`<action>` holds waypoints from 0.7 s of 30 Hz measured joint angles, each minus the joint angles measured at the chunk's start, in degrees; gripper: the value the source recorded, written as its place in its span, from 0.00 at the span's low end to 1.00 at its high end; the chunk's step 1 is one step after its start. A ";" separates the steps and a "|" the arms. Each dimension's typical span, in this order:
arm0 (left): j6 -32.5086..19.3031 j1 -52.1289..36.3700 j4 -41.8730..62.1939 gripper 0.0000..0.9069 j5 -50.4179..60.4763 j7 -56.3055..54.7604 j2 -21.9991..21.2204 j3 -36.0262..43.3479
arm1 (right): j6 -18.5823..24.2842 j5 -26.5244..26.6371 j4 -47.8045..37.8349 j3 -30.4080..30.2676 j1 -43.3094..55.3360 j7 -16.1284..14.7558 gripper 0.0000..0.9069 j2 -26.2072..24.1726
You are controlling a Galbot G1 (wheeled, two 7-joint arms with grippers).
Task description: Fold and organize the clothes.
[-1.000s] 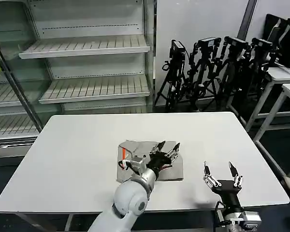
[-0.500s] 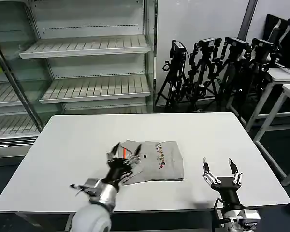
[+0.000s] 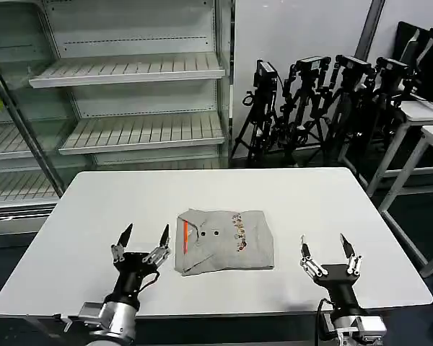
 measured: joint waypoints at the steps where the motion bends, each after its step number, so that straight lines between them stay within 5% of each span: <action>1: -0.18 0.56 -0.37 1.00 0.41 0.13 -0.19 -0.28 | 0.02 -0.20 0.07 -0.09 -0.05 0.00 1.00 -0.02; 21: -2.02 6.12 -4.35 1.00 3.97 0.76 -1.05 -3.30 | -0.41 -0.88 2.46 -0.18 -1.07 0.69 1.00 -0.56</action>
